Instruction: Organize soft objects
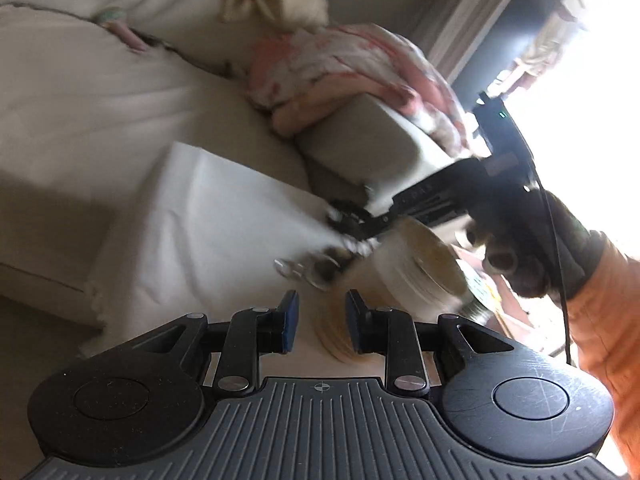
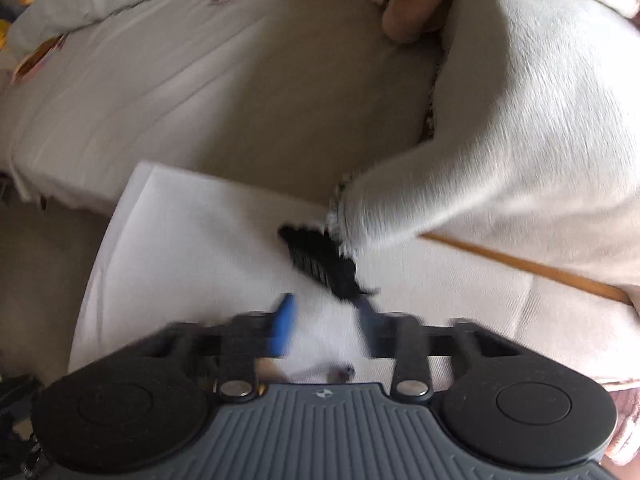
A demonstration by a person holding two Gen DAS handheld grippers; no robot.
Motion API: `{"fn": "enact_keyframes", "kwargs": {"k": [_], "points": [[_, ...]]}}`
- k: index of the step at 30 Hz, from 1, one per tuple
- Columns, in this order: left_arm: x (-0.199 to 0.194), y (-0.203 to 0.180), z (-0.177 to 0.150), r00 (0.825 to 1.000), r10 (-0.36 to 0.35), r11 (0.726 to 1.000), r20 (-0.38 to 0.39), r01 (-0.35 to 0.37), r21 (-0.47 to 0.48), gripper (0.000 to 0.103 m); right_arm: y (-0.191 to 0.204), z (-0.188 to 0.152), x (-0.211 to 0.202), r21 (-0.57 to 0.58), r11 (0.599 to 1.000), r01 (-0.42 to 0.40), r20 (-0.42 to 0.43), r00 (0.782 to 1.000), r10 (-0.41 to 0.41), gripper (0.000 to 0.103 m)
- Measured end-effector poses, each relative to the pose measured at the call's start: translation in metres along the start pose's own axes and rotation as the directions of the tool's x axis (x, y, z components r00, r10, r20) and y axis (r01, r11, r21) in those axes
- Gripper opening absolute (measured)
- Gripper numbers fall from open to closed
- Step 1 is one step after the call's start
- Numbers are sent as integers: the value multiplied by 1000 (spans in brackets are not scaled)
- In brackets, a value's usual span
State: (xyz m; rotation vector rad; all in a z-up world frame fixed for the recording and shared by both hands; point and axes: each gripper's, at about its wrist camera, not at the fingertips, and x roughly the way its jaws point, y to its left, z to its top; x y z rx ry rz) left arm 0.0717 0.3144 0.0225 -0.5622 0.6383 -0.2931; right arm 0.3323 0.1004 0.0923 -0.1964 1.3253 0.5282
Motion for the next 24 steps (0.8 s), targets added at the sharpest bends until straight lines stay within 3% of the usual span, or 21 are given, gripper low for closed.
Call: {"fn": "enact_keyframes", "kwargs": {"k": [3,6,8,10,11,17,23,24], "points": [[2,-14,-10,997,-58,998,-46,60,37,28,-4,-13,-15,-37,998,-46,-2,999,46,21],[7,-32,-22,991,-80,993,-108,88,73,28,-3,-23,-34,-181,976,-125,-29,992,121,24],[10,-39,-30,987,-83,992,-136,95,82,28,4,-38,-53,-326,938,-116,-3,993,122,34],[13,-42,-34,986,-81,993,-147,93,76,28,10,-53,-66,-455,886,-89,20,994,110,57],[14,-42,-36,986,-77,994,-148,88,69,28,15,-61,-69,-501,862,-72,24,995,97,60],[19,-42,-37,990,-32,999,-135,36,23,28,53,-97,-50,-682,730,39,53,999,-3,60],[9,-38,-40,993,6,1000,-116,-7,-8,28,70,-105,-9,-738,663,120,49,991,-125,58],[8,-36,-41,994,11,1000,-111,-14,-19,28,69,-105,-3,-743,655,138,60,988,-141,51]]}}
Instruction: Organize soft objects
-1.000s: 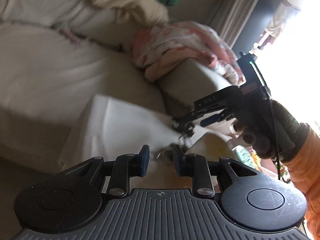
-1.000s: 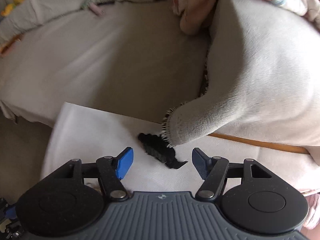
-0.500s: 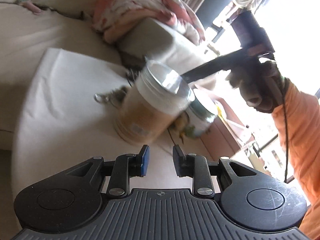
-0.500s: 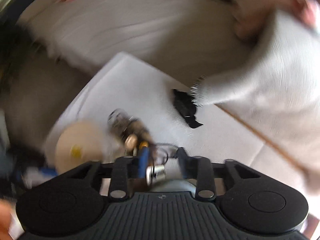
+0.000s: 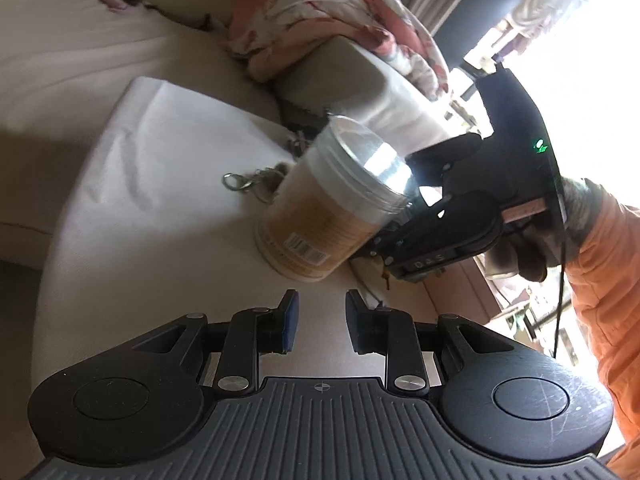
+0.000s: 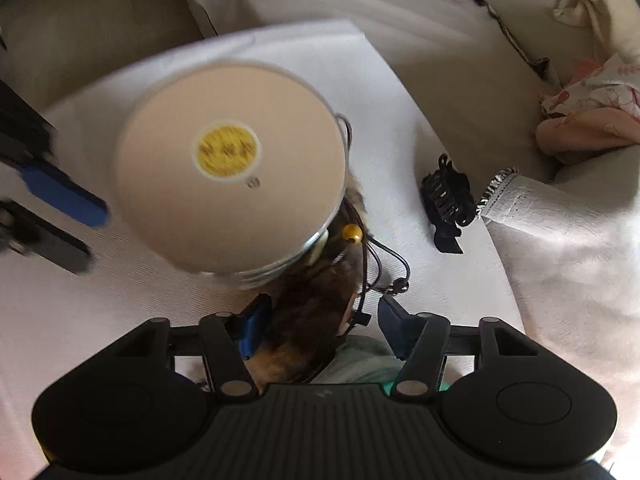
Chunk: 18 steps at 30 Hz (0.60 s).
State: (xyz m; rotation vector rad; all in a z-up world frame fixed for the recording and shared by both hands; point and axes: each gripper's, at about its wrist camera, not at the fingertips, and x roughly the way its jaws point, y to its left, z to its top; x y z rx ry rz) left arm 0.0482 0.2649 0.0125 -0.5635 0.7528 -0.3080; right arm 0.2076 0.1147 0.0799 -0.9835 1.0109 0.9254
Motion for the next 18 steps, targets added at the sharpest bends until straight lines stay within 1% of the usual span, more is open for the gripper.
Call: {"fn": "enact_keyframes", "kwargs": {"k": [1,2,4,6,8,9,10,11,13,16,17,18], "points": [[-2,1,-2,1000,5,1000,5,-5,-11,28,1,0,0,1,1000,4,8,1000,-4,33],[-4,3,-3,1000,10,1000,10,-10,-20,28,1,0,-3,12,1000,4,14,1000,-4,25],[-8,6,-6,1000,22,999,19,-21,-40,28,-3,-4,-20,54,999,5,55,998,-8,21],[-10,9,-9,999,30,998,28,-28,-62,28,-5,-11,-46,83,996,18,113,993,-28,20],[-12,12,-12,999,31,996,40,-27,-86,28,-10,-18,-74,128,991,47,174,982,-69,19],[-13,13,-14,998,31,995,49,-26,-95,28,-13,-22,-92,161,985,58,213,973,-92,19],[-13,13,-15,998,31,994,57,-25,-103,28,-16,-26,-109,202,977,61,256,960,-113,19],[-14,13,-18,997,32,994,65,-25,-110,28,-19,-31,-129,250,967,48,306,944,-126,19],[-15,11,-24,997,29,993,76,-20,-114,28,-21,-43,-165,315,949,2,407,903,-137,19],[-17,3,-36,995,28,995,93,-19,-100,28,-5,-65,-210,358,934,-22,525,832,-181,19],[-18,1,-39,995,26,995,97,-16,-102,28,0,-73,-220,364,931,-38,551,815,-182,19],[-20,-1,-43,995,23,994,101,-12,-107,28,9,-81,-227,365,930,-49,568,803,-180,19]]}}
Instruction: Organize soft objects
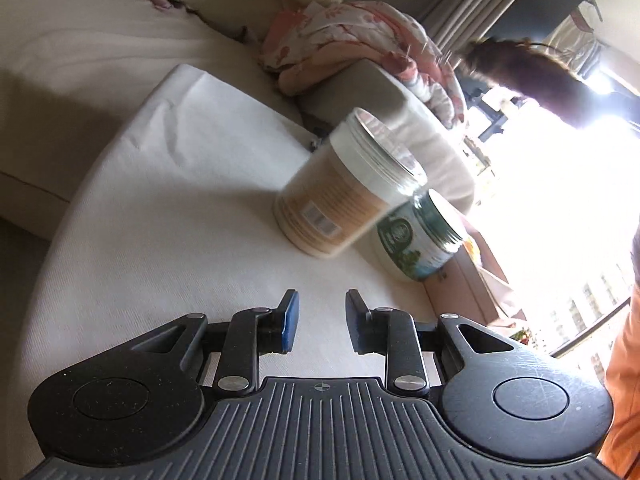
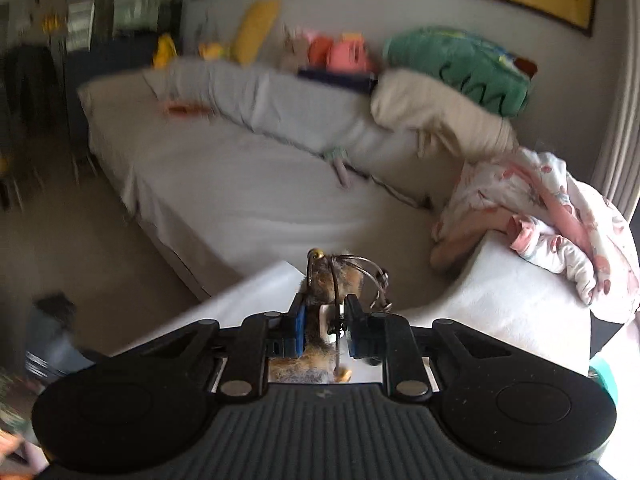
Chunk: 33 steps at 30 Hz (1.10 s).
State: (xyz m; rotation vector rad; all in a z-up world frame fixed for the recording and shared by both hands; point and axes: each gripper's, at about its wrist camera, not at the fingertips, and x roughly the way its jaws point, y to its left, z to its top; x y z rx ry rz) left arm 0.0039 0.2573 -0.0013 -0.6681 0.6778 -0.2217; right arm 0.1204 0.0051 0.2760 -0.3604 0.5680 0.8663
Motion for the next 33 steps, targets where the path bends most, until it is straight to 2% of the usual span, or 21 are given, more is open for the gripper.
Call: {"fn": "enact_keyframes", "kwargs": {"k": [3,6,7,8,10,13,15,17,20,21,24,26,30,33], "points": [[-10,-7,-8,1000,-8,1000,13,9,-3,28,15,-24,-19,6,1000,-10,33,999,10,19],[-23,-16,-12,999,-18,1000,29,18,7,28,32,-55,-20,18,1000,-16,12,1000,16,19],[-25,-18,-13,999,-23,1000,26,23,9,28,38,-68,-17,12,1000,-15,-2,1000,15,23],[-27,-21,-14,999,-26,1000,21,26,10,28,48,-79,-13,5,999,-35,-21,999,35,25],[-27,-26,-15,1000,-20,1000,10,20,16,28,60,-104,-9,-2,993,-116,-86,990,116,36],[-24,-33,-17,1000,7,999,-2,-7,37,28,62,-116,-6,-20,989,-149,-117,982,146,37],[-19,-37,-18,1000,27,999,-2,-27,47,28,55,-111,-9,-18,993,-113,-101,989,111,40],[-14,-42,-20,1000,30,998,-8,-30,59,28,48,-108,-5,-48,998,-44,-85,996,39,41],[-6,-53,-26,999,22,994,-34,-19,105,28,40,-109,11,-111,992,62,-103,992,-73,41],[-3,-60,-29,999,40,989,-36,-35,141,28,35,-111,18,-102,992,70,-119,990,-82,41],[6,-80,-36,993,119,961,-21,-110,252,28,27,-126,26,-31,999,31,-156,987,-36,41],[12,-90,-40,989,145,943,-9,-136,305,28,29,-141,28,-16,999,42,-168,985,-44,42],[25,-105,-49,989,137,913,-62,-102,394,31,33,-178,18,-9,998,63,-189,980,-63,54],[32,-115,-60,985,150,886,-82,-97,454,35,38,-206,7,-1,997,82,-198,977,-80,58]]}}
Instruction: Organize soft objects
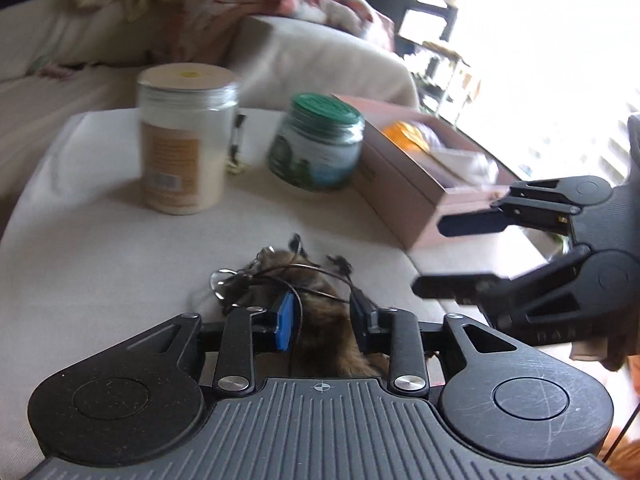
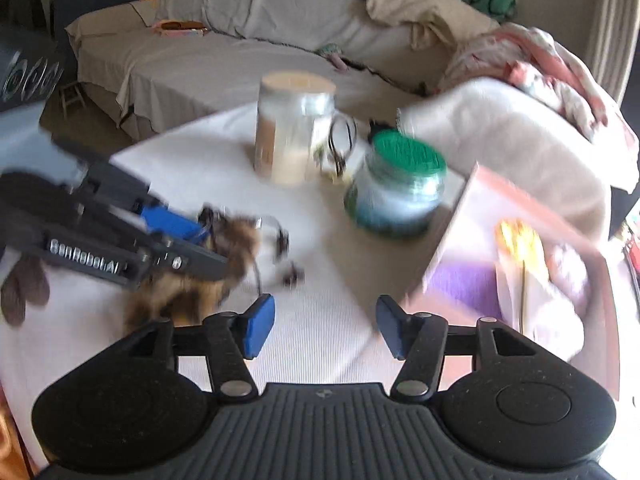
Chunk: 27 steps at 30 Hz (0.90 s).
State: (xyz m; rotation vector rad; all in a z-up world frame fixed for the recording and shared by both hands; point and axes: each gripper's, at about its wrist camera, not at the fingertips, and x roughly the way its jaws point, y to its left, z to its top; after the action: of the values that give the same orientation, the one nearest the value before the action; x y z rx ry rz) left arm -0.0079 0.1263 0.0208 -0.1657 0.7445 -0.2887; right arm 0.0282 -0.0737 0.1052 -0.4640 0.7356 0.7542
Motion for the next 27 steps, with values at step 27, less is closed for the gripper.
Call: {"fn": "enact_keyframes", "kwargs": {"k": [27], "points": [[-54,94,18,993,101,873,52,-64,-483,39,-10,-68,5,280,960,17,32,999,-27,101]]}}
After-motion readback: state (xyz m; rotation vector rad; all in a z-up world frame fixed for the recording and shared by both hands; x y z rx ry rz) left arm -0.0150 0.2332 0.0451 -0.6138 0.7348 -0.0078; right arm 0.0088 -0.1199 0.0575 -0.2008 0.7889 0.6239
